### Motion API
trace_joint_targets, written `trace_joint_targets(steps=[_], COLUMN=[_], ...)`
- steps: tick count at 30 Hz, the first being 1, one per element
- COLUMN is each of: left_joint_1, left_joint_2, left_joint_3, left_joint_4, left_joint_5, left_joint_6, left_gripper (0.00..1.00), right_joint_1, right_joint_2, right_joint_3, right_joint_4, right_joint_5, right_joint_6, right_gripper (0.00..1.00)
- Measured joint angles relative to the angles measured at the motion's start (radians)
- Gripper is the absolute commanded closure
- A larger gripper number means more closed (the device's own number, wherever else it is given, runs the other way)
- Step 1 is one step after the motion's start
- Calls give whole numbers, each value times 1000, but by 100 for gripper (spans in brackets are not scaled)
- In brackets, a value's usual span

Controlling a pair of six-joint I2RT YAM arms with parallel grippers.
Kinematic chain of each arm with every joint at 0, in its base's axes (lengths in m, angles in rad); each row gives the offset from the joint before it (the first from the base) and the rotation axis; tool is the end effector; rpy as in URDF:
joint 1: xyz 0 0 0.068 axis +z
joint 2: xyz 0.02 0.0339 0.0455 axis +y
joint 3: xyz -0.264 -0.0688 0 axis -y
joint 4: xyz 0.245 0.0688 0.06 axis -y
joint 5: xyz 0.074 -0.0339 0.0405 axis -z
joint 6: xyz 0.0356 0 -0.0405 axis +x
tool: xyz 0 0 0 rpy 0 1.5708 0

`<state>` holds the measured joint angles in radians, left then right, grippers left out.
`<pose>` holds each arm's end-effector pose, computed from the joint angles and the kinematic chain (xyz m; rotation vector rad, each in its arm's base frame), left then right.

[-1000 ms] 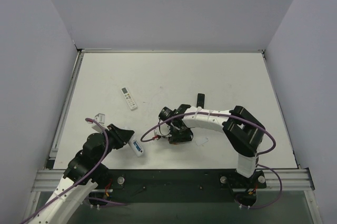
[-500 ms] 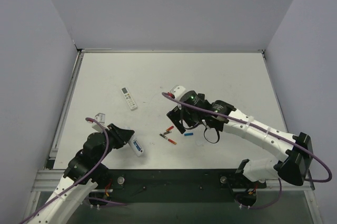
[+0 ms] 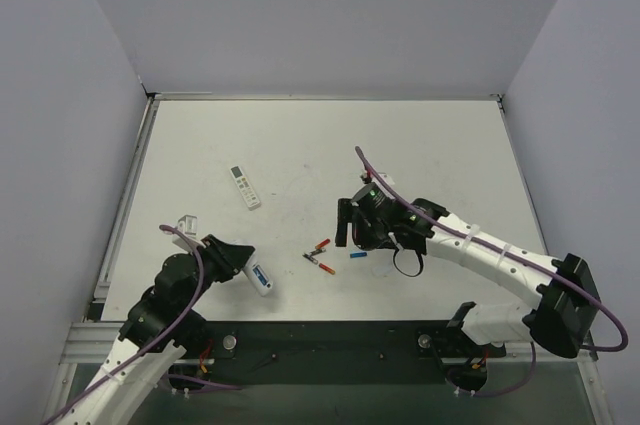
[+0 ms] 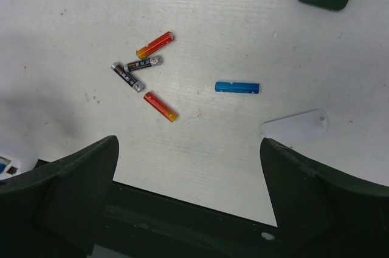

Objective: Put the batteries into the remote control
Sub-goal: Pick up the battery from the center of the board.

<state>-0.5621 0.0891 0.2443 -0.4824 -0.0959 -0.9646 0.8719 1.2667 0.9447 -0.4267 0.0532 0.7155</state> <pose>0.0809 -0.0469 0.1990 -0.4695 1.9555 -0.9261 0.1768 0.2075 0.2702 -0.1621 2.4303 0.7114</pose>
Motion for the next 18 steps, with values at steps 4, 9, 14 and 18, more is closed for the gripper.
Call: trace_joint_targets(steps=[4,9,14,18], left_joint_1=[0,0,0,0], left_joint_2=[-18,-30,-43,-55], left_joint_3=[1,5,5,5], left_joint_4=[-1,-4,-8,-8], left_joint_5=[0,-1,-1,-1], left_joint_6=[0,0,0,-1], left_gripper=[100,100,100,100], right_joint_1=[-5,-16,-32,-48], right_joint_2=[44,196,305,336], right_joint_3=[2,84,99,96], right_joint_4=[-37,-129,-175,-196], right_joint_5=[71,118,108,97], right_joint_6=[203,391,553,655], right_gripper=[16,32,43,54])
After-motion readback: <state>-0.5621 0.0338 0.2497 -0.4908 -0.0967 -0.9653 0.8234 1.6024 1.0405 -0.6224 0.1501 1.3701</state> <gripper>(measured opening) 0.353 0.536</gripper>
